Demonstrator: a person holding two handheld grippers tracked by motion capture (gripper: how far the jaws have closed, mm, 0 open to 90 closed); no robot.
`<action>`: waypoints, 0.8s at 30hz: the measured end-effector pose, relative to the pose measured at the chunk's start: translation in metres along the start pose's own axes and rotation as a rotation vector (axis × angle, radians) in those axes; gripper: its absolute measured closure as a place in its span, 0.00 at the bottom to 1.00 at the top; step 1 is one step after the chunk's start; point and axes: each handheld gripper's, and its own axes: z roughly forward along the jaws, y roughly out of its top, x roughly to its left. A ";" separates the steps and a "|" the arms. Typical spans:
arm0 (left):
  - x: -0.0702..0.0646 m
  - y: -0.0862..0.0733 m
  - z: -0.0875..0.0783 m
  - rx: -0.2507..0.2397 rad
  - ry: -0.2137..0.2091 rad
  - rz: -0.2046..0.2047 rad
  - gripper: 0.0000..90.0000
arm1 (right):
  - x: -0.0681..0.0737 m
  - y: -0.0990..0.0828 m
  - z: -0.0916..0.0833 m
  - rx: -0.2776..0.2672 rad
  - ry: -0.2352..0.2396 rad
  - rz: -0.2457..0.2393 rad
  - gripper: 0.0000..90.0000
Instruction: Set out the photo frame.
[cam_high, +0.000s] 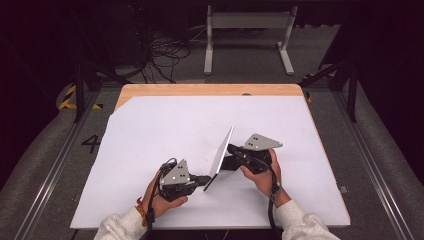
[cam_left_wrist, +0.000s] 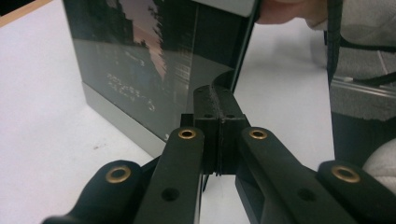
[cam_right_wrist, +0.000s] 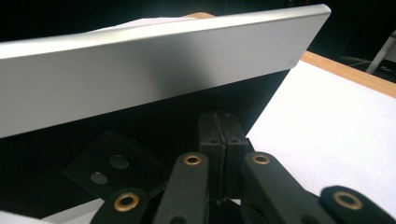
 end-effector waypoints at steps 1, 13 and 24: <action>0.000 0.000 0.000 0.000 0.000 0.000 0.99 | 0.000 0.000 0.000 0.000 0.000 0.000 1.00; -0.007 -0.003 -0.001 0.053 -0.011 0.026 0.95 | 0.002 -0.003 -0.019 0.000 -0.031 -0.007 0.95; -0.007 -0.011 0.005 0.080 -0.030 0.032 0.93 | 0.026 -0.005 -0.045 0.006 0.022 -0.040 0.96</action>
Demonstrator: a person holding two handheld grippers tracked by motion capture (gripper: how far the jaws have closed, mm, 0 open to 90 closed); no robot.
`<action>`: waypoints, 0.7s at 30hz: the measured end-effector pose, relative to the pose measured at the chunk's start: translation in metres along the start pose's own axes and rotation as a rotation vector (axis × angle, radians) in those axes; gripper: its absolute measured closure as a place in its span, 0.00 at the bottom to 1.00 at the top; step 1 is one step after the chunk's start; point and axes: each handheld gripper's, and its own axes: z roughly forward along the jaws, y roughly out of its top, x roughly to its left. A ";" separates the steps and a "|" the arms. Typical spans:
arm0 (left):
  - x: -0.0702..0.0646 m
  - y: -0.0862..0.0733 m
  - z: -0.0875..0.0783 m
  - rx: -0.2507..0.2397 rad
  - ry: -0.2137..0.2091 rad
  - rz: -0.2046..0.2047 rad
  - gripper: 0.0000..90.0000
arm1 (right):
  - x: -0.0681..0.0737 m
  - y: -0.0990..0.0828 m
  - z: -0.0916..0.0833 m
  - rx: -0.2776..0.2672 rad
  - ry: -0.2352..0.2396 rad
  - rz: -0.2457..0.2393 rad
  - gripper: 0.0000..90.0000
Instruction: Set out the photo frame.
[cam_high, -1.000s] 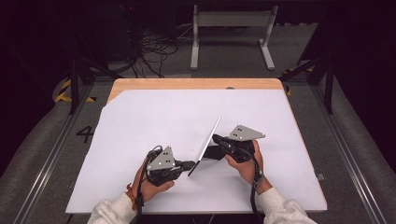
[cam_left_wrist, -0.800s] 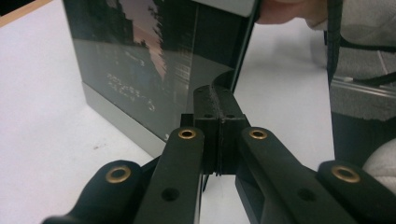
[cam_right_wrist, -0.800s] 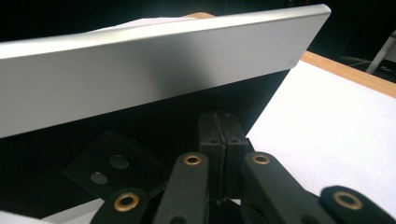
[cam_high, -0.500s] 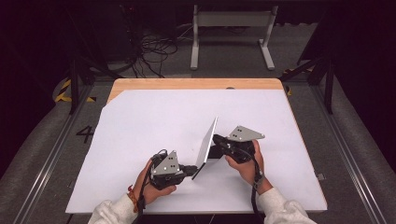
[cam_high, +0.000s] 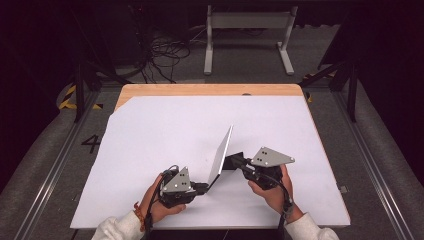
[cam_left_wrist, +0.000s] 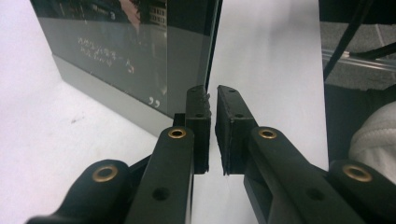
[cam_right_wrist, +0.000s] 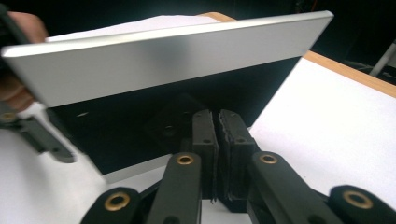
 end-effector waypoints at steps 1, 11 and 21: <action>0.000 0.000 0.000 -0.002 0.000 -0.001 0.93 | 0.003 0.000 -0.002 -0.002 0.018 0.006 0.98; -0.002 0.004 0.006 -0.011 -0.023 -0.003 0.92 | 0.006 0.008 0.009 -0.026 0.025 0.001 1.00; -0.003 0.006 0.012 -0.022 -0.027 0.001 0.93 | 0.000 0.007 0.010 -0.031 0.023 0.013 1.00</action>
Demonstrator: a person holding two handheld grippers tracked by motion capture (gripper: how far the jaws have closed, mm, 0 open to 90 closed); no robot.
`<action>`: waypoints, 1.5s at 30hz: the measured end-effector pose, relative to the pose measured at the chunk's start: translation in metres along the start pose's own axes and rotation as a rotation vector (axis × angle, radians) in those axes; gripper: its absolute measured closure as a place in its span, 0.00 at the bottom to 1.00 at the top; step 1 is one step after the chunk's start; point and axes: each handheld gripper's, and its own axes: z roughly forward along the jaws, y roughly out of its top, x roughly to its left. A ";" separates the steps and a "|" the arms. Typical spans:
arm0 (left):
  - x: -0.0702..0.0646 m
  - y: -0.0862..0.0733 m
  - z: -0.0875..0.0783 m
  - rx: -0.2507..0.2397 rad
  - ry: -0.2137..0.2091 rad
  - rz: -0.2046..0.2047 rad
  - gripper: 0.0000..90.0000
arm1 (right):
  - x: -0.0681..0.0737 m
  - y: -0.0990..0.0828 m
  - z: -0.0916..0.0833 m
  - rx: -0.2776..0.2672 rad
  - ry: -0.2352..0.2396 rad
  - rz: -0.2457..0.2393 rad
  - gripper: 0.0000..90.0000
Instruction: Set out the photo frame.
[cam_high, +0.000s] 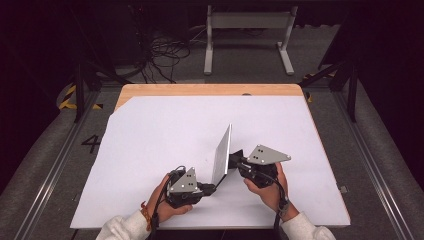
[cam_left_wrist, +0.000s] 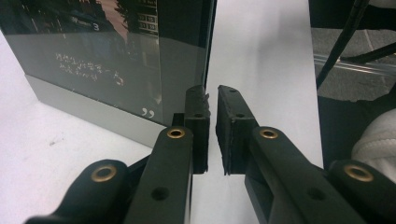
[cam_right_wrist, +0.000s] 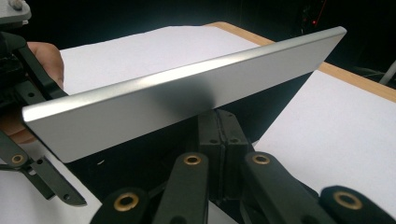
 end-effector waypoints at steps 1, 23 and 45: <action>0.000 0.000 0.001 -0.002 -0.006 -0.002 0.93 | -0.001 -0.001 0.000 -0.003 0.002 0.002 1.00; -0.004 0.007 0.013 -0.003 0.019 0.006 0.92 | -0.001 -0.005 0.005 0.012 0.004 -0.007 1.00; 0.001 0.015 0.031 -0.010 0.000 0.011 0.89 | 0.008 -0.019 -0.023 0.080 -0.048 0.004 0.90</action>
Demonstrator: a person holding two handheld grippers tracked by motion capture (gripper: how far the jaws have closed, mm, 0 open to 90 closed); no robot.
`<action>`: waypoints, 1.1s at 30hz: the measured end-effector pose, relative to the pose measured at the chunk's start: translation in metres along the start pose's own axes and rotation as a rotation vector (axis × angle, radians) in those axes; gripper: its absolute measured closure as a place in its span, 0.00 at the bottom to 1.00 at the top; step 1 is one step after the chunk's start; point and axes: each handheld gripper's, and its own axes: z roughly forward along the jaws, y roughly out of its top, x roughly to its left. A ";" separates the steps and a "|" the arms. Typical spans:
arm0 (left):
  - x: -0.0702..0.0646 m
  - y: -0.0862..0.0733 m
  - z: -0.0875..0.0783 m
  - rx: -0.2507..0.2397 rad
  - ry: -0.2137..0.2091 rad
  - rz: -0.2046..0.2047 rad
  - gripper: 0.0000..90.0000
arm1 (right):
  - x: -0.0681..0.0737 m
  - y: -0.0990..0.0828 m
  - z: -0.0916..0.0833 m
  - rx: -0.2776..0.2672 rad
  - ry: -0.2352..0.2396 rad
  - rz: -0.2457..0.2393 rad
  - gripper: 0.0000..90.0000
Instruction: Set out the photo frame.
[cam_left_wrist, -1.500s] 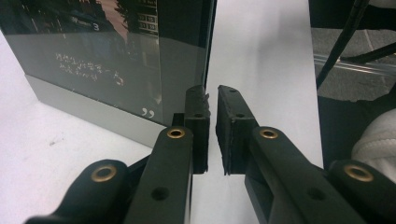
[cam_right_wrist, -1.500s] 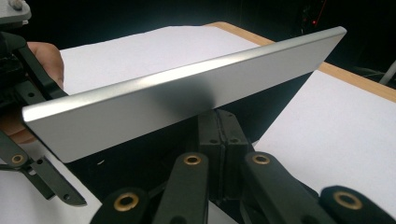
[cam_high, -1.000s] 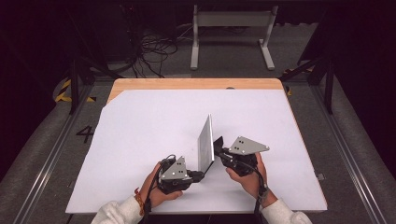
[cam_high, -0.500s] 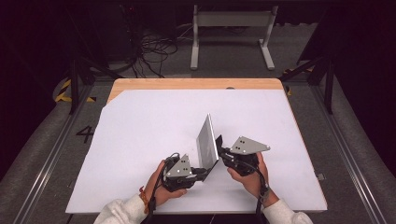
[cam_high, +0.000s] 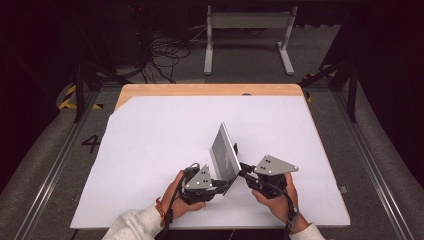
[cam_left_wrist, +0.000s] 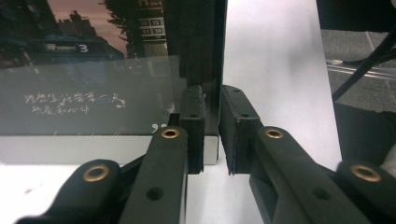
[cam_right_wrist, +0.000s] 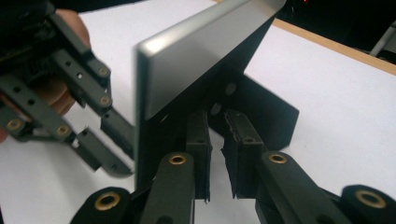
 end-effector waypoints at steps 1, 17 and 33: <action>-0.001 0.001 0.002 -0.001 0.001 0.004 0.90 | 0.002 -0.002 -0.003 0.021 -0.017 -0.014 0.90; 0.020 -0.001 -0.008 0.002 0.070 0.005 0.85 | 0.025 -0.017 -0.025 0.060 0.021 -0.003 0.74; 0.056 -0.022 -0.030 0.060 0.155 -0.044 0.63 | 0.026 -0.017 -0.003 0.033 0.022 0.039 0.78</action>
